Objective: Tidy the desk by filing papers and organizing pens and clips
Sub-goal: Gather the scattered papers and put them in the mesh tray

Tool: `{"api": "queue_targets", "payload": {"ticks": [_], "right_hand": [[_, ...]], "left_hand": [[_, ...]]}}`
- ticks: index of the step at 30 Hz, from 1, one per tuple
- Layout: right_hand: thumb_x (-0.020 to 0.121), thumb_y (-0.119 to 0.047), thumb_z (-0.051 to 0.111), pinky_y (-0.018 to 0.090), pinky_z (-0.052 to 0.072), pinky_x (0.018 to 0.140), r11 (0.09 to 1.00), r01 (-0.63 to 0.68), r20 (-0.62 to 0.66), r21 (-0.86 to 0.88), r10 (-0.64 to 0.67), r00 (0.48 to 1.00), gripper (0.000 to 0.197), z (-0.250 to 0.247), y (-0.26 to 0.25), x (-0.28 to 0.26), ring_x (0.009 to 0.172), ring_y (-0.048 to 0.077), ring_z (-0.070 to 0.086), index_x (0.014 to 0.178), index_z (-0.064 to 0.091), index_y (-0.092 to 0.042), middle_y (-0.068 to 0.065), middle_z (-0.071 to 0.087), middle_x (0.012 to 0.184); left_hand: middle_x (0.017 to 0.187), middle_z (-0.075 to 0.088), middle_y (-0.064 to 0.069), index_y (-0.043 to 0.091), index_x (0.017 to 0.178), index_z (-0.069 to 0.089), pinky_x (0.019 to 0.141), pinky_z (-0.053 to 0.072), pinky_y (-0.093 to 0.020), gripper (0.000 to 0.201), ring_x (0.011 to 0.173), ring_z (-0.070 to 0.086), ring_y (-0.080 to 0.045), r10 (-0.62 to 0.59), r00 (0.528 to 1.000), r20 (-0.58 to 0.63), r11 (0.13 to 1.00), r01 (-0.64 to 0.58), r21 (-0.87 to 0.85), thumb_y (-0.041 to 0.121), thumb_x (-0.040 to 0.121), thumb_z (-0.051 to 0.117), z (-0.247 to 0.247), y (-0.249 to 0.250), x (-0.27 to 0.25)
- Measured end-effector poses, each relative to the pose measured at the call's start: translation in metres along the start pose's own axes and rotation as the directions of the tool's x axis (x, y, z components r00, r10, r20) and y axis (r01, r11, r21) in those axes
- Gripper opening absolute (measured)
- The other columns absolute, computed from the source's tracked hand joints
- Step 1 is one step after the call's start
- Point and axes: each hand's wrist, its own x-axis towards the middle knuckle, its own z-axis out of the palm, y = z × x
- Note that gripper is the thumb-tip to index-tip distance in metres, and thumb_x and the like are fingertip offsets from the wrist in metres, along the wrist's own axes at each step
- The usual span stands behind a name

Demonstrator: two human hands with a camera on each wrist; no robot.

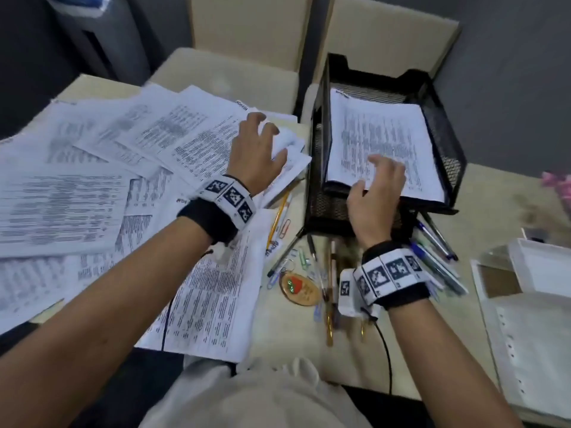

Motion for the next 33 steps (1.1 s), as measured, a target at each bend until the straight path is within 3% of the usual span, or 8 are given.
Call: {"api": "queue_targets", "payload": {"ticks": [5, 8, 11, 15, 22, 28, 31, 33], "right_hand": [[0.086, -0.007, 0.051, 0.026, 0.035, 0.079, 0.984, -0.179, 0.519, -0.008, 0.157, 0.84, 0.022, 0.081, -0.024, -0.061, 0.098, 0.023, 0.05, 0.108, 0.05, -0.004, 0.013, 0.052, 0.103], [0.08, -0.025, 0.067, 0.041, 0.041, 0.101, 0.951, -0.252, 0.675, -0.179, 0.305, 0.672, 0.068, 0.117, -0.027, -0.086, 0.124, 0.035, 0.045, 0.134, 0.034, 0.0, 0.019, 0.044, 0.134], [0.079, -0.023, 0.068, 0.045, 0.043, 0.098, 0.938, -0.203, 0.639, -0.282, 0.341, 0.689, 0.058, 0.136, -0.033, -0.105, 0.122, 0.036, 0.048, 0.127, 0.042, -0.002, 0.019, 0.049, 0.131], [0.084, 0.0, 0.048, 0.03, 0.031, 0.062, 0.972, -0.152, 0.564, -0.179, 0.228, 0.793, 0.006, 0.134, -0.043, -0.106, 0.08, 0.032, 0.055, 0.078, 0.05, 0.002, 0.025, 0.055, 0.085], [0.092, -0.004, 0.043, 0.022, 0.021, 0.06, 0.983, -0.044, 0.251, 0.179, -0.003, 0.968, 0.017, 0.138, -0.115, -0.048, 0.079, 0.018, 0.044, 0.095, 0.058, 0.002, 0.008, 0.052, 0.082], [0.092, -0.002, 0.04, 0.034, 0.034, 0.074, 0.967, -0.25, 0.472, 0.055, 0.195, 0.86, 0.021, 0.198, -0.137, -0.06, 0.105, 0.035, 0.054, 0.107, 0.054, 0.004, 0.026, 0.058, 0.112], [0.095, -0.008, 0.039, 0.029, 0.038, 0.084, 0.954, -0.301, 0.685, -0.02, 0.232, 0.69, 0.029, 0.22, -0.149, -0.086, 0.116, 0.029, 0.05, 0.123, 0.045, -0.003, 0.017, 0.054, 0.123], [0.092, -0.008, 0.04, 0.032, 0.037, 0.082, 0.99, -0.127, 0.756, -0.064, 0.131, 0.641, 0.011, 0.234, -0.154, -0.098, 0.102, 0.025, 0.047, 0.098, 0.05, -0.01, 0.012, 0.051, 0.099]], "left_hand": [[0.136, 0.038, -0.023, -0.001, 0.125, 0.051, 0.106, 0.035, -0.044, 0.044, 0.13, 0.035, -0.035, -0.422, 0.903, 0.076, 0.901, 0.41, 0.142, 0.024, 0.089, 0.055, -0.034, -0.127, -0.03], [0.144, 0.028, -0.028, -0.001, 0.138, 0.039, 0.11, 0.031, -0.049, 0.06, 0.135, 0.028, -0.041, -0.712, 0.687, 0.144, 0.696, 0.665, 0.271, 0.031, 0.089, 0.056, -0.055, -0.194, -0.068], [0.155, 0.007, -0.026, 0.006, 0.15, 0.011, 0.116, 0.016, -0.053, 0.09, 0.143, 0.01, -0.042, -0.846, 0.487, 0.215, 0.531, 0.746, 0.402, 0.051, 0.086, 0.055, -0.058, -0.242, -0.119], [0.158, 0.005, -0.018, 0.019, 0.151, 0.009, 0.117, 0.014, -0.054, 0.083, 0.144, 0.009, -0.042, -0.79, 0.554, 0.262, 0.611, 0.677, 0.411, 0.045, 0.088, 0.055, -0.046, -0.252, -0.149], [0.157, 0.019, -0.014, 0.018, 0.146, 0.032, 0.117, 0.024, -0.046, 0.055, 0.143, 0.021, -0.034, -0.387, 0.685, 0.618, 0.922, 0.265, 0.283, 0.004, 0.094, 0.04, -0.063, -0.244, -0.175], [0.138, 0.047, 0.015, 0.025, 0.108, 0.066, 0.117, 0.011, -0.057, 0.069, 0.139, 0.027, -0.009, -0.137, 0.684, 0.717, 0.986, 0.025, 0.164, 0.062, 0.067, 0.025, -0.097, -0.252, -0.221], [0.109, 0.055, 0.001, 0.02, 0.082, 0.057, 0.109, 0.026, -0.047, 0.056, 0.114, 0.043, -0.019, -0.388, 0.859, 0.335, 0.91, 0.415, -0.011, 0.066, 0.064, 0.03, -0.112, -0.264, -0.209], [0.113, 0.053, -0.01, 0.012, 0.096, 0.057, 0.098, 0.034, -0.037, 0.062, 0.112, 0.046, -0.025, -0.611, 0.778, 0.147, 0.758, 0.628, -0.177, 0.066, 0.069, 0.047, -0.112, -0.274, -0.191]]}}
